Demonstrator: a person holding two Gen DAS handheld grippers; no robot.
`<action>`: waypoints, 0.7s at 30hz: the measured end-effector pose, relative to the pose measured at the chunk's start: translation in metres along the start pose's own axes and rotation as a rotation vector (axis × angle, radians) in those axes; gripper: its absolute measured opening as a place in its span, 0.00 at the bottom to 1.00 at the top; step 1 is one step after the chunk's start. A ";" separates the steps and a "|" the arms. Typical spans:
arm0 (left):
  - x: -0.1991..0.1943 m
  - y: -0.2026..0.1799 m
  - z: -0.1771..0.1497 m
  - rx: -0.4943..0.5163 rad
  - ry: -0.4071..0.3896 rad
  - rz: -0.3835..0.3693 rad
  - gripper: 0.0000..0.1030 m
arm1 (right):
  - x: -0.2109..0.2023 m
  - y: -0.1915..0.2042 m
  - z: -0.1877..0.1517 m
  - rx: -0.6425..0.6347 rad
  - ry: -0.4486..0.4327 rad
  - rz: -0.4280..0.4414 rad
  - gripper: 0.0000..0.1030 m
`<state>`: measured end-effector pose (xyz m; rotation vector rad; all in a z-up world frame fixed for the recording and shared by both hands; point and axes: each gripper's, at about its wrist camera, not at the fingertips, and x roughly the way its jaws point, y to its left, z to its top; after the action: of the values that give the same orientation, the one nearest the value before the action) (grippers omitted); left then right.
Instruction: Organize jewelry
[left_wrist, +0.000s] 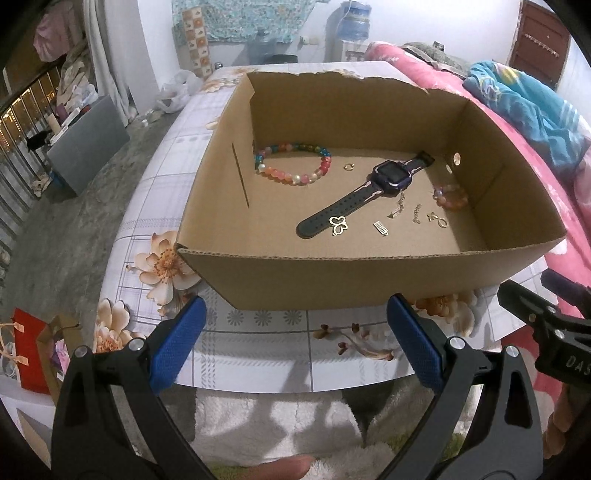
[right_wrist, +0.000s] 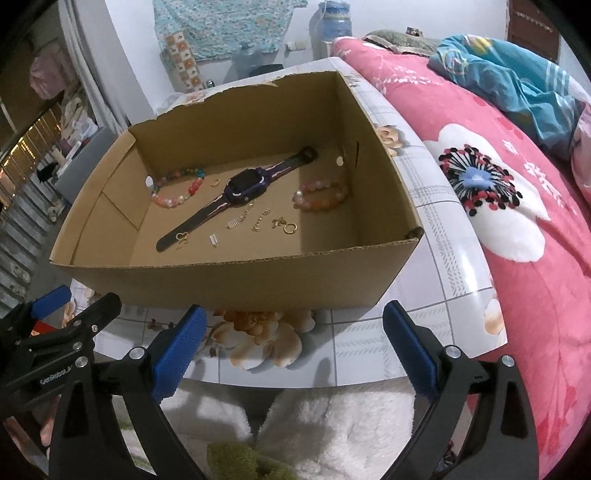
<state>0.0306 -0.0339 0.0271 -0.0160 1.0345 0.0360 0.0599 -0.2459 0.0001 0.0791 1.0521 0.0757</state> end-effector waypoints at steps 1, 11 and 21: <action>0.000 0.000 0.000 0.001 0.002 0.002 0.92 | 0.000 0.000 0.000 -0.001 -0.001 0.000 0.91; 0.003 -0.003 0.002 0.009 0.012 0.005 0.92 | 0.000 0.001 0.000 -0.015 0.000 0.004 0.91; 0.002 -0.005 0.003 0.010 0.011 0.002 0.92 | 0.001 0.005 -0.001 -0.028 0.004 0.003 0.91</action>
<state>0.0340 -0.0384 0.0270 -0.0062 1.0454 0.0328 0.0598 -0.2408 -0.0007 0.0549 1.0543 0.0937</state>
